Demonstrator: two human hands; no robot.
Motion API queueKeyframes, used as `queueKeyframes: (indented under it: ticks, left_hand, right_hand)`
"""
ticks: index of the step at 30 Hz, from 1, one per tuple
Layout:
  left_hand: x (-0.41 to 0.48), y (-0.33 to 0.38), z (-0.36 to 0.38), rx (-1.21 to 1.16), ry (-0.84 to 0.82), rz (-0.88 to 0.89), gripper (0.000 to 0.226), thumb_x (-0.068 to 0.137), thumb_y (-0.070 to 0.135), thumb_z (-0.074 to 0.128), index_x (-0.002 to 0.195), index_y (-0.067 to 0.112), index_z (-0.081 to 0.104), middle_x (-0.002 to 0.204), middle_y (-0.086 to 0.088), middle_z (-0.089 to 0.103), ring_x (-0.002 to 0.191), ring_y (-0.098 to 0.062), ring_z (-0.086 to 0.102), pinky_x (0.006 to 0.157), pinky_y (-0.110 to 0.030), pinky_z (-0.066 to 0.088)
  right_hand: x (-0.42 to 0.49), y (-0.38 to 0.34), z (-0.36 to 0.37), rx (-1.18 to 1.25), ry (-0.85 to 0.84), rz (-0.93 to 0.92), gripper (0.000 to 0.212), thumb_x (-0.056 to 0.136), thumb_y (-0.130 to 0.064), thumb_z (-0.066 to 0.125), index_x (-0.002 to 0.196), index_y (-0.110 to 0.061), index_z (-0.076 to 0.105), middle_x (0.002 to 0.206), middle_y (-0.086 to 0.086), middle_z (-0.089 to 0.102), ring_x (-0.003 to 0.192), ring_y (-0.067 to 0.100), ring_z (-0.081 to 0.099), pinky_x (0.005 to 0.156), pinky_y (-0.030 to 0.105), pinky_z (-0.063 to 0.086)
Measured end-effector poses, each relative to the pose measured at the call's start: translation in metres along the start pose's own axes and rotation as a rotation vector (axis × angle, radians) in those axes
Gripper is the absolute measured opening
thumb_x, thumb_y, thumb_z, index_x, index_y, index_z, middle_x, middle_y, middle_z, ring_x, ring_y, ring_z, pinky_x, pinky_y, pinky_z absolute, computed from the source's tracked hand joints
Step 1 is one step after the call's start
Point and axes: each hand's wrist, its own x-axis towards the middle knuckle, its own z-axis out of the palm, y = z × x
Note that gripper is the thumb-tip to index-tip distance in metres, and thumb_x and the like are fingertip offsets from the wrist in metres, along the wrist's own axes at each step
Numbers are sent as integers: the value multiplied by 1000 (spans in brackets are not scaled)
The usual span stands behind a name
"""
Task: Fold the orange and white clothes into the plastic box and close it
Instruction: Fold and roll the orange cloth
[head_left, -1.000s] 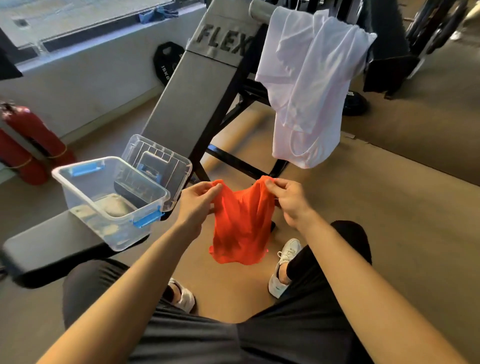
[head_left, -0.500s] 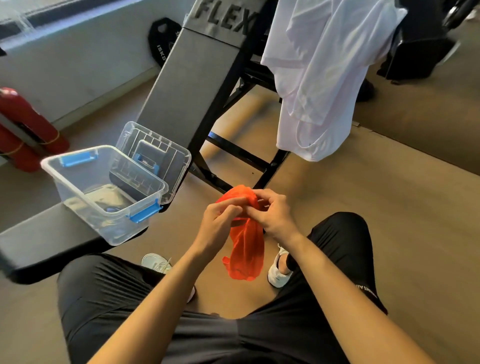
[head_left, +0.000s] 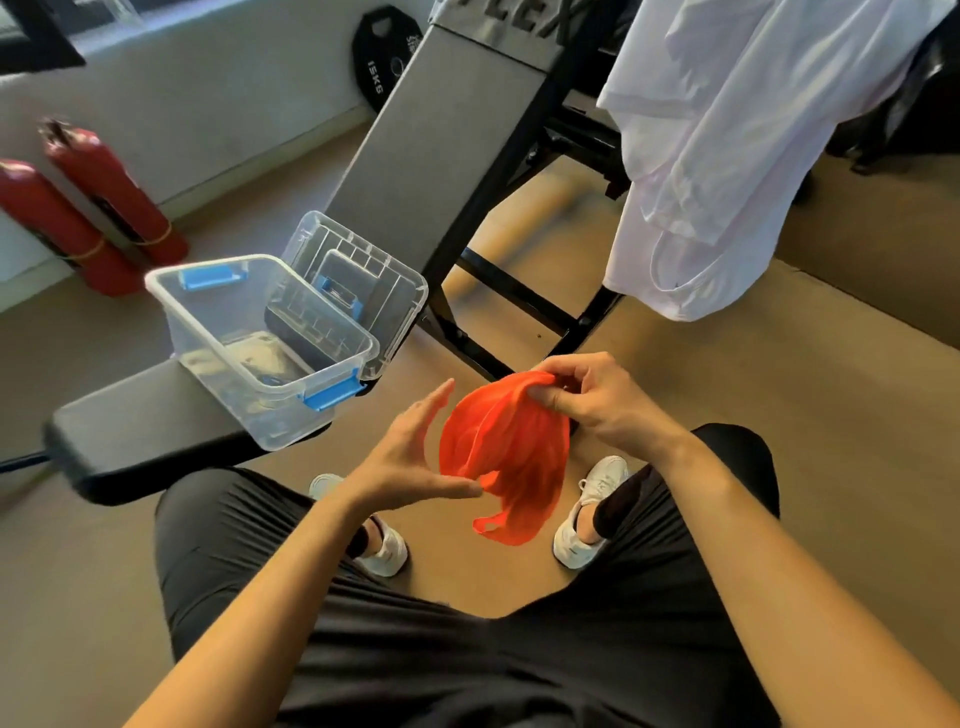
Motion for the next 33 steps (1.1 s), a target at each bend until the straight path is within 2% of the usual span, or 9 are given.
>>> queueKeyframes:
  ticks: [3, 6, 8, 11, 18, 22, 27, 30, 33]
  left_hand:
    - [4, -1, 21, -14, 22, 6, 121, 59, 50, 92, 155, 39, 18, 149, 4, 46, 131, -12, 49, 106, -35, 44]
    - [10, -7, 33, -61, 237, 65, 43, 78, 36, 83, 115, 31, 63, 91, 12, 70, 77, -7, 66, 68, -39, 56]
    - [9, -11, 33, -96, 253, 103, 10, 85, 32, 76, 83, 24, 69, 67, 13, 66, 58, -5, 59, 55, -37, 50]
    - [4, -12, 22, -94, 234, 83, 17, 88, 32, 73, 78, 19, 75, 67, 5, 73, 61, -13, 68, 61, -44, 58]
    - [-1, -1, -40, -130, 211, 40, 36, 87, 21, 71, 80, 57, 75, 65, 14, 74, 62, -4, 68, 68, -26, 62]
    - [5, 16, -82, 53, 256, 122, 10, 83, 32, 71, 80, 38, 78, 64, 11, 71, 57, -2, 59, 59, -22, 53]
    - [19, 36, -109, 323, 142, 153, 7, 89, 26, 70, 83, 29, 72, 65, 13, 69, 59, -10, 69, 63, -24, 60]
    - [19, 37, -107, 474, 27, 86, 8, 87, 18, 74, 94, 20, 76, 75, 11, 68, 69, -5, 68, 71, -27, 62]
    - [16, 37, -112, 433, 84, 58, 9, 86, 16, 76, 94, 17, 76, 76, 9, 68, 68, -4, 66, 66, -17, 54]
  right_hand:
    - [1, -4, -1, 22, 28, -22, 12, 94, -25, 67, 101, -18, 75, 84, -6, 73, 80, 3, 65, 71, 17, 51]
    - [-1, 0, -4, 22, 110, -33, 15, 94, -22, 68, 102, -11, 75, 84, -5, 72, 78, 0, 64, 71, 15, 50]
    - [-2, 6, -7, 12, 178, -24, 18, 94, -23, 67, 104, -10, 75, 87, -2, 73, 81, 0, 65, 73, 15, 51]
    - [-3, 21, -14, 10, 278, 25, 23, 93, -30, 67, 106, -12, 75, 92, 1, 74, 88, 5, 66, 76, 18, 51]
    - [4, 46, -21, -33, 297, 134, 19, 95, -26, 66, 107, -15, 77, 96, 2, 76, 92, 13, 69, 82, 29, 56]
    - [10, 53, -24, -101, 212, 183, 17, 96, -24, 66, 107, -19, 78, 96, 3, 78, 98, 23, 71, 92, 42, 58]
    - [17, 50, -18, -120, 179, 200, 16, 99, -22, 61, 102, -19, 77, 92, 11, 75, 86, 21, 69, 82, 44, 59]
    - [17, 47, -14, -16, 164, 221, 18, 100, -19, 59, 109, -11, 74, 101, 15, 74, 100, 27, 71, 80, 29, 61]
    - [18, 50, -13, 21, 211, 220, 16, 99, -20, 61, 106, -13, 74, 98, 9, 74, 100, 25, 71, 82, 30, 61]
